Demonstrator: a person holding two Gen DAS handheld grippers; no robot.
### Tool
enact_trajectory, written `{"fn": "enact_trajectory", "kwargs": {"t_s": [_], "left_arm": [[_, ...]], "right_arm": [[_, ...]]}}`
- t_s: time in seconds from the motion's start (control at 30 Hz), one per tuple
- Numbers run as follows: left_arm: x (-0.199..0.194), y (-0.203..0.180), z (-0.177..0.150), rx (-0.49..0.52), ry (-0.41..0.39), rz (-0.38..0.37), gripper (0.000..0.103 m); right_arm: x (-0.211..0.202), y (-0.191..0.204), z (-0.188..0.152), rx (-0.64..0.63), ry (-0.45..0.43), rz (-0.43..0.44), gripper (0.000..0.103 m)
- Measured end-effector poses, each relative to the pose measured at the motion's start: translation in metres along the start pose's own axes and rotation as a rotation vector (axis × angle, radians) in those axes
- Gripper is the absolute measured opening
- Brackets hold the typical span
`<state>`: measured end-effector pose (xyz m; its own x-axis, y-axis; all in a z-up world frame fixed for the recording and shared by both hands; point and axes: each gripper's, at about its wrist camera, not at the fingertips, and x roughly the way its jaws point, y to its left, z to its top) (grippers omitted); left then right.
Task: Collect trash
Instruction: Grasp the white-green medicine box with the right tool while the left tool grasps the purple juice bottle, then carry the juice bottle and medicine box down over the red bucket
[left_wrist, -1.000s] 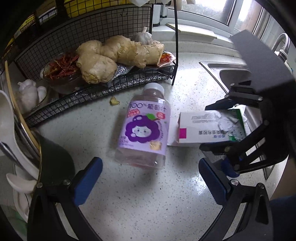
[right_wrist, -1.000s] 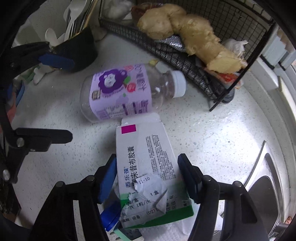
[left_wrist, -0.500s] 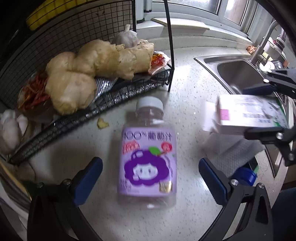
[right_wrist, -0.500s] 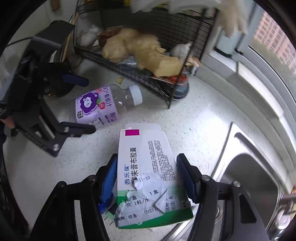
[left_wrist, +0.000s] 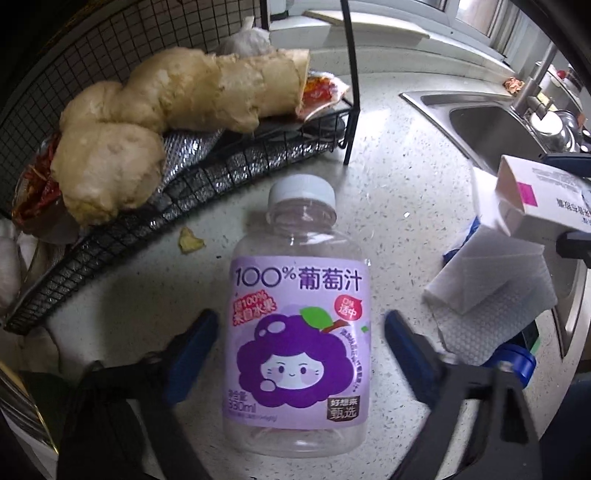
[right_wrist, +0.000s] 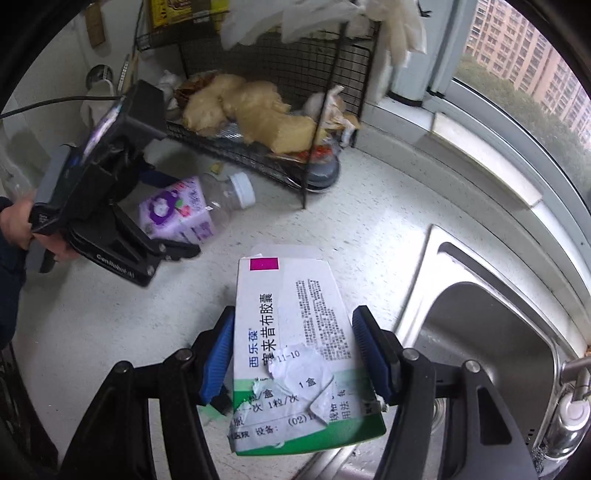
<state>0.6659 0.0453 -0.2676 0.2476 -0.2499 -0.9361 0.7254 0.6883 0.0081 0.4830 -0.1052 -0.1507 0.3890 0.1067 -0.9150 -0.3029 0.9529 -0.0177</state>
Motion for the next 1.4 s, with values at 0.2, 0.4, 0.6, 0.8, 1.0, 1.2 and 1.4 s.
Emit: {"fn": "enact_trajectory", "kwargs": {"t_s": [0.2,0.4,0.6,0.8,1.0,1.2,1.4], "left_arm": [[-0.003,-0.007,-0.014,-0.055,0.006,0.005,0.065],[-0.027,-0.024,-0.036,-0.134,-0.021,-0.021,0.065],[-0.061,-0.062,-0.052,-0.135,-0.053,0.003,0.065],[-0.098,-0.115,-0.065,-0.153,-0.092,0.001,0.065],[-0.134,-0.198,-0.089,-0.189,-0.134,0.019,0.065],[-0.166,-0.292,-0.127,-0.26,-0.14,0.074,0.065],[-0.177,-0.375,-0.161,-0.373,-0.137,0.143,0.065]], "right_arm": [[-0.002,-0.007,-0.006,0.062,-0.006,0.037,0.06],[-0.015,-0.009,-0.014,0.073,-0.035,0.041,0.06],[-0.029,-0.012,-0.029,0.09,-0.062,0.066,0.06],[-0.061,-0.011,-0.058,0.068,-0.097,0.072,0.06],[-0.099,-0.018,-0.106,0.053,-0.132,0.11,0.06],[-0.146,-0.021,-0.17,-0.014,-0.17,0.15,0.06],[-0.167,-0.024,-0.233,-0.072,-0.169,0.205,0.06]]}}
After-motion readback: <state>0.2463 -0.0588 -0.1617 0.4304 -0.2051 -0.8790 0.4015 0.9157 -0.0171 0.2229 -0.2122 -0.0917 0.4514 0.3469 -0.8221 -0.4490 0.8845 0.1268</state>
